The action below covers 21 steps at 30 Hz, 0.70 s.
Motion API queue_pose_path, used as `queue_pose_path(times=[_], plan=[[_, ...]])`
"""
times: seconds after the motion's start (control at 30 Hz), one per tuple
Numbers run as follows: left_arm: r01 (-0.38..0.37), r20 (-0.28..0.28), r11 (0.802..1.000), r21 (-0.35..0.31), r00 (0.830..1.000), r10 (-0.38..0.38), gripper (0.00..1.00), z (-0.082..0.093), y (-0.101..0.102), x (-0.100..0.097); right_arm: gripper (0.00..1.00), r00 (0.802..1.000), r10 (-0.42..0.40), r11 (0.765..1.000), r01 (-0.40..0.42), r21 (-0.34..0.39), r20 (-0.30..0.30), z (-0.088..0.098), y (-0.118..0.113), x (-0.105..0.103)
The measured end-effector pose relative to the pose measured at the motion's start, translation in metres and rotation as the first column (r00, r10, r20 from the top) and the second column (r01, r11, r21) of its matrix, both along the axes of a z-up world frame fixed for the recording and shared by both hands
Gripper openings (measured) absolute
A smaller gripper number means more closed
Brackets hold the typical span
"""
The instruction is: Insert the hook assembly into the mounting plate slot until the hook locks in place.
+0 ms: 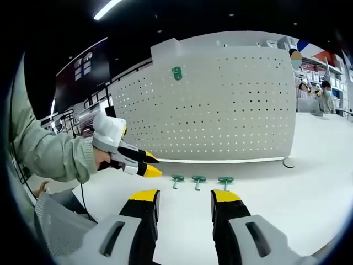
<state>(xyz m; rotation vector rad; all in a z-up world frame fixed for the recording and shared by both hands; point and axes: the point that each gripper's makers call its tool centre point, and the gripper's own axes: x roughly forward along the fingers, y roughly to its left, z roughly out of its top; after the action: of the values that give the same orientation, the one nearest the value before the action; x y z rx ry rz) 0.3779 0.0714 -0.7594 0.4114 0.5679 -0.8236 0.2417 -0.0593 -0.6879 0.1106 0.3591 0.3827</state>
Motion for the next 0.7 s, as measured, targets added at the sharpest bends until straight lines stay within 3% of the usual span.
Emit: queue_pose_path(times=[0.17, 0.3, 0.5, 0.7], plan=[[0.024, 0.015, 1.000, 0.009, 1.000, -0.024, 0.32, -0.002, -0.001, 0.009, 0.35, 1.000, -0.005, 1.000, 0.005, 0.009, -0.005, -0.001, -0.001, 0.000], [0.049, -0.024, 0.998, 0.028, 0.999, -0.048, 0.30, -0.013, 0.000, 0.013, 0.35, 1.000, -0.020, 1.000, 0.020, 0.010, -0.007, -0.002, -0.004, 0.001], [0.113, -0.042, 0.986, 0.120, 0.993, -0.109, 0.29, -0.034, 0.007, 0.019, 0.35, 0.999, -0.034, 0.999, 0.035, 0.020, -0.014, -0.002, -0.007, 0.001], [0.171, -0.041, 0.975, 0.145, 0.985, -0.166, 0.27, -0.041, 0.003, 0.023, 0.35, 0.999, -0.041, 0.999, 0.042, 0.021, -0.019, -0.004, -0.009, 0.002]])
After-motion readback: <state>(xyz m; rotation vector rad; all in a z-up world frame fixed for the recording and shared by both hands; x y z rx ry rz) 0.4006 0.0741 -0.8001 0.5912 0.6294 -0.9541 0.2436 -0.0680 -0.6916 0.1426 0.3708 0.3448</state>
